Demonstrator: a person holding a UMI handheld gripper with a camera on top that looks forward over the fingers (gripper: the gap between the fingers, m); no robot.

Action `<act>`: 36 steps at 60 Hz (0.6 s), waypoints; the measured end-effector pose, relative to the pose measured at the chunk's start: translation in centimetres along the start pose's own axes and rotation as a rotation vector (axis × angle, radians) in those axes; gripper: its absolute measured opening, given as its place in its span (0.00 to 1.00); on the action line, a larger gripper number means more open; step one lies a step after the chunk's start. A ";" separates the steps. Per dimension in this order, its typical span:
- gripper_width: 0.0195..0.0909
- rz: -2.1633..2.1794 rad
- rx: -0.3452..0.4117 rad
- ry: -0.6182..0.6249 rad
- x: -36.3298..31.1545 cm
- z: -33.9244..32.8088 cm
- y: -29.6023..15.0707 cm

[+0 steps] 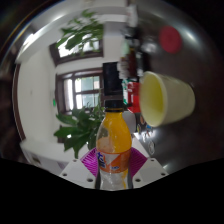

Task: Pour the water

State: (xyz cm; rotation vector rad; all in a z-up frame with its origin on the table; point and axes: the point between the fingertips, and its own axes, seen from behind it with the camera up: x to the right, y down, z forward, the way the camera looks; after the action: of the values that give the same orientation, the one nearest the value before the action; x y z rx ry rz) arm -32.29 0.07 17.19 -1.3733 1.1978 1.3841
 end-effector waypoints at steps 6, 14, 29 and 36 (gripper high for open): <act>0.25 -0.299 -0.009 0.014 -2.9 -0.5 -0.6; 0.25 -0.750 0.023 0.005 -8.3 0.0 -3.1; 0.27 -1.499 0.183 0.239 -14.1 -0.8 -12.4; 0.27 -1.645 0.305 0.375 -14.5 -1.1 -19.7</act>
State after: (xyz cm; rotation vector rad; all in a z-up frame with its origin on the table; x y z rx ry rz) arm -11.92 3.93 30.23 -1.6676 0.1314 -0.2126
